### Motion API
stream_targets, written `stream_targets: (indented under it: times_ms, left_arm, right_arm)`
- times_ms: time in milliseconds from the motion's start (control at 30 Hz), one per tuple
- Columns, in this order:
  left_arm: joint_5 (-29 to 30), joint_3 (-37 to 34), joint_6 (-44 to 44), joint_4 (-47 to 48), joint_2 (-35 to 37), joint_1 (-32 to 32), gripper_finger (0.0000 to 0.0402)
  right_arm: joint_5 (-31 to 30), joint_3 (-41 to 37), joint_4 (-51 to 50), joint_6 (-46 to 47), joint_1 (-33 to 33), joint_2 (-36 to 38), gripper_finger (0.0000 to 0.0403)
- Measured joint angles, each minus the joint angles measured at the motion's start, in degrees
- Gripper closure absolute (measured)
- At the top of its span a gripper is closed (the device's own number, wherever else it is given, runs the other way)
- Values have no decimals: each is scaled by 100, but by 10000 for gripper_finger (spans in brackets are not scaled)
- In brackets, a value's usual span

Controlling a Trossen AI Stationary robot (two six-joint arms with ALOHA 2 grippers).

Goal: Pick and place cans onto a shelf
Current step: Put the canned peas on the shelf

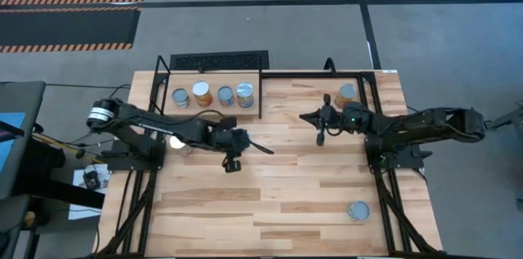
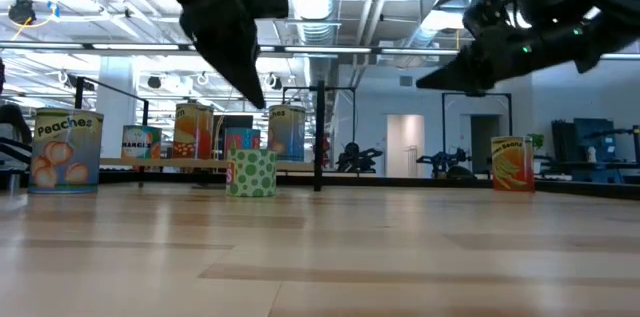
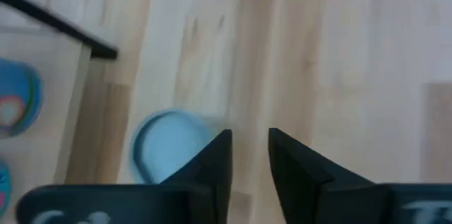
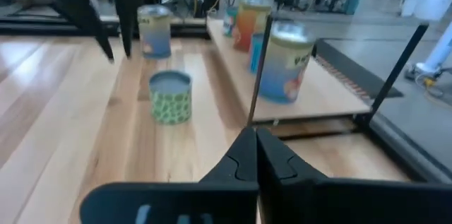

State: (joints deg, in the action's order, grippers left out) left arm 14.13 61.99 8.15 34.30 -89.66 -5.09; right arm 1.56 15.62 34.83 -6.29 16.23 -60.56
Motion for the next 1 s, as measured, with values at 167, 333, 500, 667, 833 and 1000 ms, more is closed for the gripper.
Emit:
stream_targets:
  times_ms: [167,333,500,667,833,1000]
  left_arm:
    - [161,134,43,258,-464,179,279]
    - [221,134,-97,204,-714,362,256]
    - [36,134,-303,121,-718,460,255]
    - [-284,60,-438,-15,-788,517,266]
    - [-231,-21,-461,-101,-890,559,275]
    - [-262,-25,-625,-83,-861,560,315]
  right_arm:
    - [-1,237,-58,-21,-47,-45,399]
    - [-28,251,-148,-26,-138,-50,395]
    - [-68,251,-154,-36,-157,-52,398]
    - [-72,251,-151,-34,-157,-52,395]
    - [-78,251,-164,-29,-157,-53,397]
    - [-78,251,-142,-21,-157,-54,397]
